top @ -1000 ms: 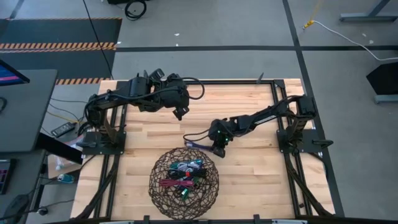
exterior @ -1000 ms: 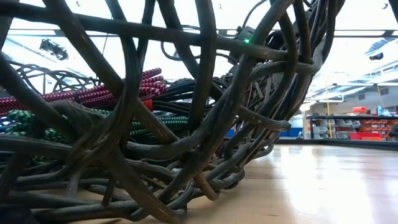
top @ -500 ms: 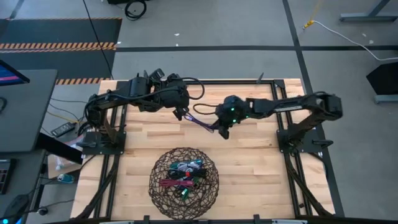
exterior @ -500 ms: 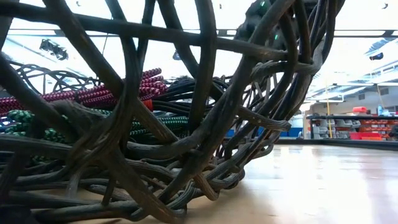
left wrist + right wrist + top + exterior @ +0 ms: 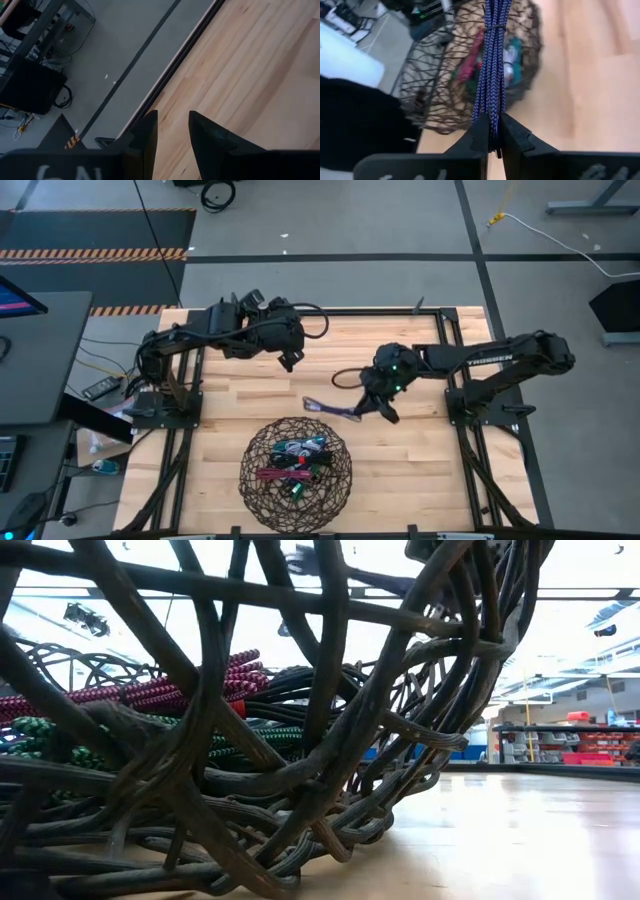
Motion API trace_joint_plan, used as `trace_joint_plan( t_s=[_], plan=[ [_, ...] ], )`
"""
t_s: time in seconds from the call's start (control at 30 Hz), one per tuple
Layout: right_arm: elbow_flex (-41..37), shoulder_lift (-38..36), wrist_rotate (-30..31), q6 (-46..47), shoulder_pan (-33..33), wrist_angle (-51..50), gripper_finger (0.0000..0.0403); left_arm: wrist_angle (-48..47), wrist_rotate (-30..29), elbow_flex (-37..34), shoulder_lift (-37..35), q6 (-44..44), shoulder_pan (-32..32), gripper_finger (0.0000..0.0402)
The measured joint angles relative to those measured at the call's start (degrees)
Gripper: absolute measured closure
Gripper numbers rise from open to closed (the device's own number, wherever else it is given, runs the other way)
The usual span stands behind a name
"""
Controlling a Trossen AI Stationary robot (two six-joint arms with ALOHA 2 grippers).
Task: Pick and place USB-C Cables
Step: Put the violet charger cable into the wire basket
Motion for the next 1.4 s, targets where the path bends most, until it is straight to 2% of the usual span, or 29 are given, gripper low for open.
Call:
trace_joint_plan(
  t_s=[0.23,0.63,0.87,1.1,1.27,1.4],
  plan=[
    [7.0,4.3,0.1,-0.7,4.8,-2.0,0.0375,0.0,0.0,0.0,0.0,0.4,1.1,0.0283],
    [27.0,20.2,-3.4,-12.5,7.6,-18.0,0.0375,-0.1,2.6,0.0,0.0,0.6,1.1,0.0283],
    [35.2,27.7,-3.1,-14.0,9.8,-20.0,0.0375,-0.1,2.6,0.0,0.0,4.3,1.1,0.0283],
    [38.4,33.4,-5.0,-14.0,12.2,-19.9,0.0375,-0.1,2.6,0.0,0.0,6.0,1.1,0.0283],
    [38.6,33.2,-6.0,-15.4,13.8,-20.4,0.0375,0.2,2.6,0.0,0.0,5.7,1.1,0.0283],
    [38.6,32.9,-3.7,-15.3,15.4,-22.2,0.0375,0.9,5.3,0.0,0.0,4.5,1.1,0.0283]
  ],
)
